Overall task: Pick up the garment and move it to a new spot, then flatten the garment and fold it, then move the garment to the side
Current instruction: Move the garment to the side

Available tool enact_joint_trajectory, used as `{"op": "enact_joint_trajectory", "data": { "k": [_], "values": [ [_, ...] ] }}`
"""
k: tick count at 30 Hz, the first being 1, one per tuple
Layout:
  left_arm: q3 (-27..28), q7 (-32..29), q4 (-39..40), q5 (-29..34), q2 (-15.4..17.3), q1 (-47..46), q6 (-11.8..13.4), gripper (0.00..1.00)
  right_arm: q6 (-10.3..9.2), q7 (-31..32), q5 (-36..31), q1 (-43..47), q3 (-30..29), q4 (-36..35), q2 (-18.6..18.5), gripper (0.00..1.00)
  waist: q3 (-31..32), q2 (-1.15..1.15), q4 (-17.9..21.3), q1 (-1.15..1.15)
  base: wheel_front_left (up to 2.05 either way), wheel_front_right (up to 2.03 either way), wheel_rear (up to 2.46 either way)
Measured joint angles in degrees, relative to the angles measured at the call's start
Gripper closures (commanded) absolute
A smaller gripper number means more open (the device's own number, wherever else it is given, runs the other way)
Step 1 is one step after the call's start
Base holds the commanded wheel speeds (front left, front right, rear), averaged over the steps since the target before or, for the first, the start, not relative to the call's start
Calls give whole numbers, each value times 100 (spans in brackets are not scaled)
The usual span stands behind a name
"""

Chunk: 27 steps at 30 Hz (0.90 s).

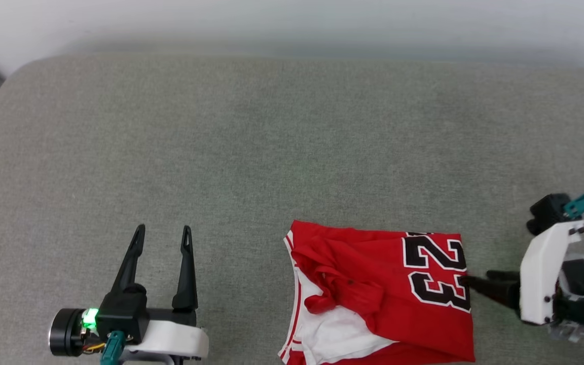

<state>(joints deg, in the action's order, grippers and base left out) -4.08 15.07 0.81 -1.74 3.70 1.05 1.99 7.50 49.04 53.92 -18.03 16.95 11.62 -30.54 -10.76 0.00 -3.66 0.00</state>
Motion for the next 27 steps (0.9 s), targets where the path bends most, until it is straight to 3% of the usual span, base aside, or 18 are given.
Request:
{"op": "enact_joint_trajectory", "data": {
  "k": [9,17,18,19,27],
  "values": [
    [-21,0,-5,3,-26,-291,-35,0,2,-374,349,77,389,285,336,0,-417,0,-196,0,0,0,0],
    [-29,0,-43,3,-44,-364,-37,0,4,-775,387,-8,1009,444,364,0,-478,0,-251,-1,0,0,0],
    [-29,0,-47,3,-46,-365,-41,0,5,-869,331,-38,1096,476,342,60,-478,0,-255,-1,0,0,0],
    [-32,0,-54,3,-47,-365,-41,0,5,-951,285,-75,1189,503,311,100,-475,0,-256,-1,0,0,0],
    [3,0,-125,4,-57,-309,-1,0,7,-1569,213,-289,1731,621,92,100,-250,0,-243,0,0,0,0]
  ]
}}
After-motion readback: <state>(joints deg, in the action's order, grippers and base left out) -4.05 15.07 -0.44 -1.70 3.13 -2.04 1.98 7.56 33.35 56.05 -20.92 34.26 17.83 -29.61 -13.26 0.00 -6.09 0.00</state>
